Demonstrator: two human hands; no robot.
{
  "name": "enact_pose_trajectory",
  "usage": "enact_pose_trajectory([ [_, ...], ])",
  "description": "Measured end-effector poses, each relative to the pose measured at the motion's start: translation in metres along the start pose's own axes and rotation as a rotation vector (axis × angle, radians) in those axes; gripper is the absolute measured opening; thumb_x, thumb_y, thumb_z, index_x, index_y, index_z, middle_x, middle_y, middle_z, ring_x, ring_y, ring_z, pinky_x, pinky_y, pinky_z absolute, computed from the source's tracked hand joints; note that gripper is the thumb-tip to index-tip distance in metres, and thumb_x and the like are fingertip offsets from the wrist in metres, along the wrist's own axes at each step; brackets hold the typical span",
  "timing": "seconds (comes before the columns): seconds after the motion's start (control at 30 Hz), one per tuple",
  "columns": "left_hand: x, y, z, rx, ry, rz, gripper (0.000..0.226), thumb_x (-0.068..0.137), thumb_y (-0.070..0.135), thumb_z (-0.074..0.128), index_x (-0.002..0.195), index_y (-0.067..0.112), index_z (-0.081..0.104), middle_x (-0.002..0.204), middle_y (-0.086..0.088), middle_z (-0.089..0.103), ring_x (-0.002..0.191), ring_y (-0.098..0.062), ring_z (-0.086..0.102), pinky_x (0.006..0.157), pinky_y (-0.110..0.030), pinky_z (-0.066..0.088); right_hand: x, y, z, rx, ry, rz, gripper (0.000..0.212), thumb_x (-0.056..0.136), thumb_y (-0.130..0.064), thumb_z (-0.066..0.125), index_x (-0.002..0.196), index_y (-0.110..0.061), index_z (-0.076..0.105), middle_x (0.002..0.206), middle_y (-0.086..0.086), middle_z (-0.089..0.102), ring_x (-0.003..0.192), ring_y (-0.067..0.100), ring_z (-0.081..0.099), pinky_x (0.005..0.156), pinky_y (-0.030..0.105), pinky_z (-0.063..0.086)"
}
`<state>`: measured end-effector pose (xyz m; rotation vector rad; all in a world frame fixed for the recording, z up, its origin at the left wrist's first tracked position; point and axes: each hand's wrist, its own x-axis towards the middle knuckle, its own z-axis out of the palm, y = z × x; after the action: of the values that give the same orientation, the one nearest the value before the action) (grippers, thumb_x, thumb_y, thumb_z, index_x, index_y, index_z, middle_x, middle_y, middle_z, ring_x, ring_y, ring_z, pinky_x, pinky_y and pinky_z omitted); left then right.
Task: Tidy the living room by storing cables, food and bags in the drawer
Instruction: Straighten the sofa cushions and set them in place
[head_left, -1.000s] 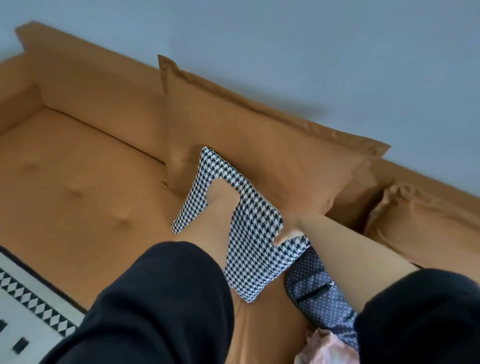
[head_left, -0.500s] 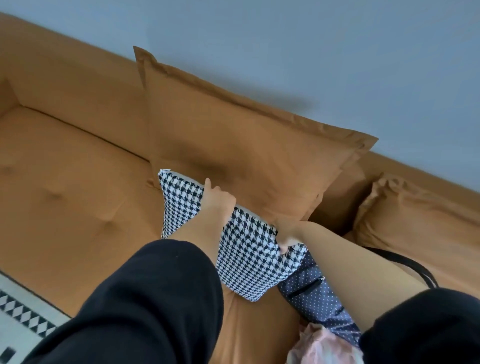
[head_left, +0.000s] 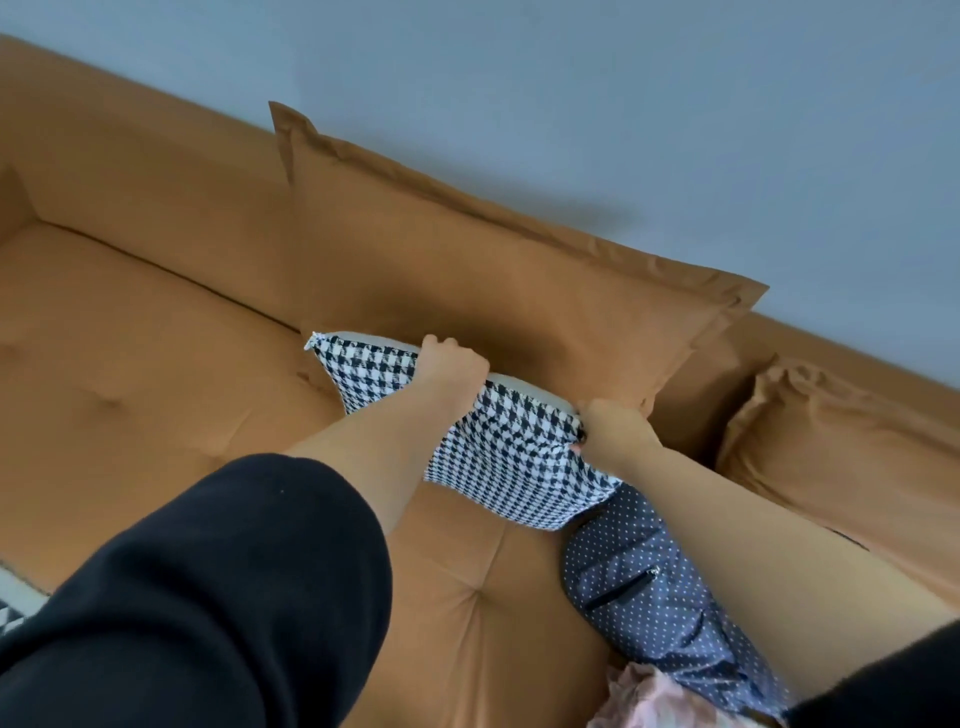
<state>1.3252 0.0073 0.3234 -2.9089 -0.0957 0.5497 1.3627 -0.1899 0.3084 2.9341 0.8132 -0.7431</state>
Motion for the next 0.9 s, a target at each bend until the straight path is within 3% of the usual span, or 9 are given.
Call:
enact_pose_trajectory([
  [0.07, 0.014, 0.000, -0.004, 0.032, 0.045, -0.023, 0.050, 0.088, 0.011, 0.057, 0.136, 0.017, 0.042, 0.126, -0.007, 0.054, 0.122, -0.028, 0.043, 0.106, -0.047, 0.028, 0.009, 0.007, -0.001, 0.006, 0.002, 0.056, 0.042, 0.087, -0.028, 0.062, 0.122, -0.013, 0.043, 0.109, 0.008, 0.057, 0.103, 0.028, 0.056, 0.083, 0.039, 0.048],
  [0.17, 0.024, 0.004, 0.007, -0.009, -0.010, -0.109, 0.085, 0.088, 0.018, 0.061, 0.153, 0.019, 0.006, 0.157, -0.015, 0.015, 0.144, -0.035, 0.013, 0.115, -0.056, 0.012, 0.018, 0.010, 0.000, -0.108, 0.022, 0.100, 0.076, 0.090, -0.043, 0.055, 0.148, -0.016, 0.013, 0.143, 0.012, 0.032, 0.130, 0.031, 0.035, 0.105, 0.050, 0.031],
  [0.33, 0.032, 0.010, 0.023, -0.178, -0.070, -0.122, 0.089, 0.089, 0.012, 0.058, 0.152, 0.022, -0.004, 0.160, -0.012, -0.006, 0.146, -0.036, -0.004, 0.116, -0.055, 0.010, 0.046, 0.015, -0.063, -0.054, 0.696, 0.083, 0.069, 0.092, -0.032, 0.054, 0.147, -0.013, 0.017, 0.151, 0.013, 0.022, 0.141, 0.028, 0.016, 0.116, 0.044, 0.009],
  [0.4, 0.034, 0.007, 0.025, -0.149, -0.049, -0.118, 0.091, 0.087, 0.011, 0.060, 0.152, 0.022, -0.003, 0.160, -0.012, -0.006, 0.146, -0.036, -0.003, 0.116, -0.055, 0.011, 0.059, 0.031, -0.090, -0.083, 0.564, 0.217, 0.096, 0.083, -0.050, 0.062, 0.150, -0.014, 0.003, 0.155, 0.015, 0.014, 0.144, 0.030, 0.007, 0.115, 0.052, 0.001],
  [0.47, 0.034, 0.006, 0.024, -0.143, -0.032, -0.120, 0.087, 0.087, 0.010, 0.059, 0.152, 0.021, 0.003, 0.159, -0.012, -0.002, 0.146, -0.035, -0.002, 0.116, -0.055, 0.011, 0.069, 0.046, -0.098, -0.196, 0.334, 0.258, 0.117, 0.069, -0.063, 0.069, 0.149, -0.015, -0.001, 0.151, 0.016, 0.026, 0.141, 0.032, 0.020, 0.111, 0.059, 0.008],
  [0.57, 0.033, 0.015, 0.018, -0.127, 0.015, -0.120, 0.068, 0.084, 0.012, 0.062, 0.142, 0.015, 0.027, 0.148, -0.013, 0.031, 0.141, -0.032, 0.021, 0.114, -0.058, 0.013, 0.066, 0.054, -0.088, -0.320, 0.202, 0.143, 0.085, 0.065, -0.048, 0.080, 0.130, -0.016, 0.034, 0.121, 0.011, 0.054, 0.110, 0.029, 0.050, 0.093, 0.045, 0.042],
  [0.67, 0.033, 0.017, 0.015, -0.091, 0.071, -0.111, 0.061, 0.080, 0.009, 0.064, 0.134, 0.015, 0.036, 0.119, -0.006, 0.053, 0.119, -0.027, 0.044, 0.109, -0.059, 0.023, 0.058, 0.051, -0.084, -0.338, 0.202, 0.060, 0.039, 0.079, -0.029, 0.072, 0.095, -0.019, 0.039, 0.098, 0.004, 0.061, 0.084, 0.024, 0.053, 0.066, 0.034, 0.040],
  [0.8, 0.034, 0.021, 0.017, -0.029, 0.088, -0.075, 0.053, 0.081, 0.007, 0.062, 0.129, 0.020, 0.043, 0.116, -0.006, 0.053, 0.111, -0.027, 0.046, 0.095, -0.047, 0.036, 0.051, 0.071, -0.103, -0.344, 0.284, 0.082, 0.023, 0.080, -0.014, 0.062, 0.097, -0.019, 0.048, 0.100, 0.003, 0.061, 0.095, 0.028, 0.058, 0.068, 0.032, 0.041],
  [0.9, 0.035, 0.029, 0.016, -0.037, 0.092, -0.084, 0.043, 0.082, 0.007, 0.060, 0.121, 0.017, 0.049, 0.112, -0.006, 0.053, 0.108, -0.027, 0.046, 0.091, -0.044, 0.038, 0.041, 0.091, -0.104, -0.404, 0.281, 0.165, 0.037, 0.080, -0.025, 0.069, 0.110, -0.017, 0.048, 0.110, 0.007, 0.059, 0.105, 0.030, 0.054, 0.078, 0.036, 0.041],
])
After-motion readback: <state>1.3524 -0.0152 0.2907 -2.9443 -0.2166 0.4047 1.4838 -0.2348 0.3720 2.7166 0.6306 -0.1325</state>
